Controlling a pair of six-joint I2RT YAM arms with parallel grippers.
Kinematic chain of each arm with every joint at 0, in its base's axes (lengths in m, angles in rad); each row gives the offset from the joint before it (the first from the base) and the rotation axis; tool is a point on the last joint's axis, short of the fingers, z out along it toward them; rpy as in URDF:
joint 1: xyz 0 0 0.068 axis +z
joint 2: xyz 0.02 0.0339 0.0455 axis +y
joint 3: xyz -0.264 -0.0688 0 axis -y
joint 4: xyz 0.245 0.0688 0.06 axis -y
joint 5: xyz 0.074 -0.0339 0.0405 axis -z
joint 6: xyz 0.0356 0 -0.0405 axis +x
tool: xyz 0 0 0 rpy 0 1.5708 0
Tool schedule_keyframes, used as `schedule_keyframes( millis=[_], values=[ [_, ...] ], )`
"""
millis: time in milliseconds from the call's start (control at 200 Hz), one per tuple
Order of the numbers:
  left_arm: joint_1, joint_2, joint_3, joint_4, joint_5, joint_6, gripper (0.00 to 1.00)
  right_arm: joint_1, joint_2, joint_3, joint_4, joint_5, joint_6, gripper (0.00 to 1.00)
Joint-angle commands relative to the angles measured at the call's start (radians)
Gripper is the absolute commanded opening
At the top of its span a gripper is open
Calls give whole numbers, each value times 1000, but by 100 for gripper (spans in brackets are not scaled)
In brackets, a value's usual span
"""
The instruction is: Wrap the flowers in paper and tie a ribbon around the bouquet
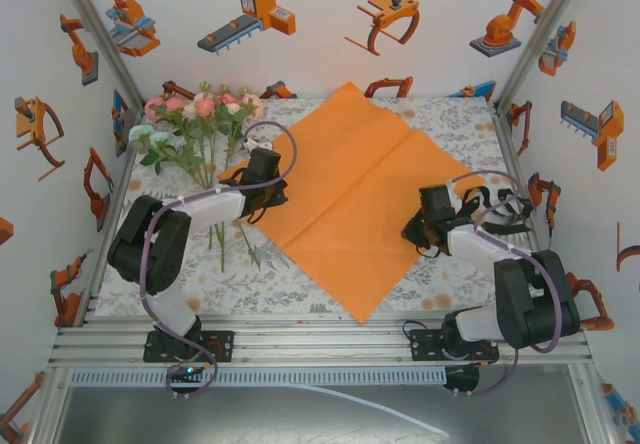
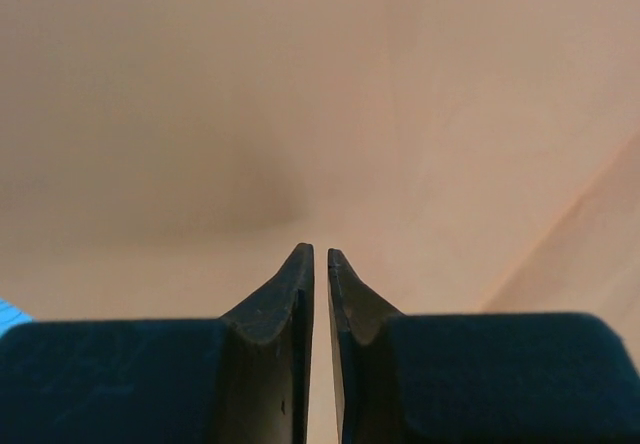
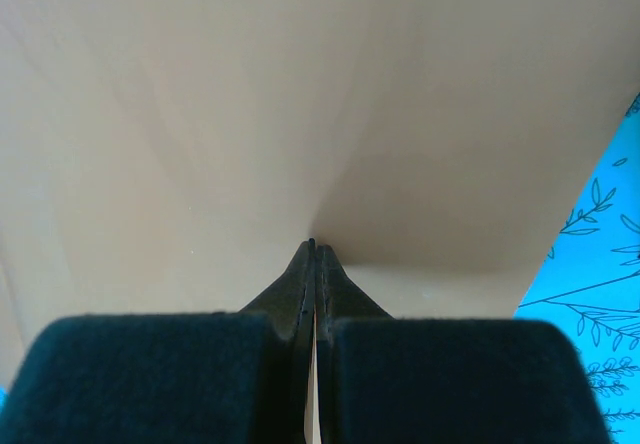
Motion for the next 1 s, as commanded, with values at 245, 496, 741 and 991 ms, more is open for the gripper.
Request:
schedule_keyframes(
  millis=[245, 496, 741, 991],
  values=[
    [100, 165, 129, 14, 50, 44, 12, -3, -8, -66, 15, -84, 155, 0],
    [146, 214, 189, 69, 94, 63, 14, 5, 40, -68, 80, -143, 219, 0],
    [156, 91, 140, 78, 95, 49, 18, 5, 68, 5, 38, -129, 165, 0],
    [170, -194, 75, -17, -59, 96, 44, 4, 33, 184, -100, -93, 50, 0]
  ],
)
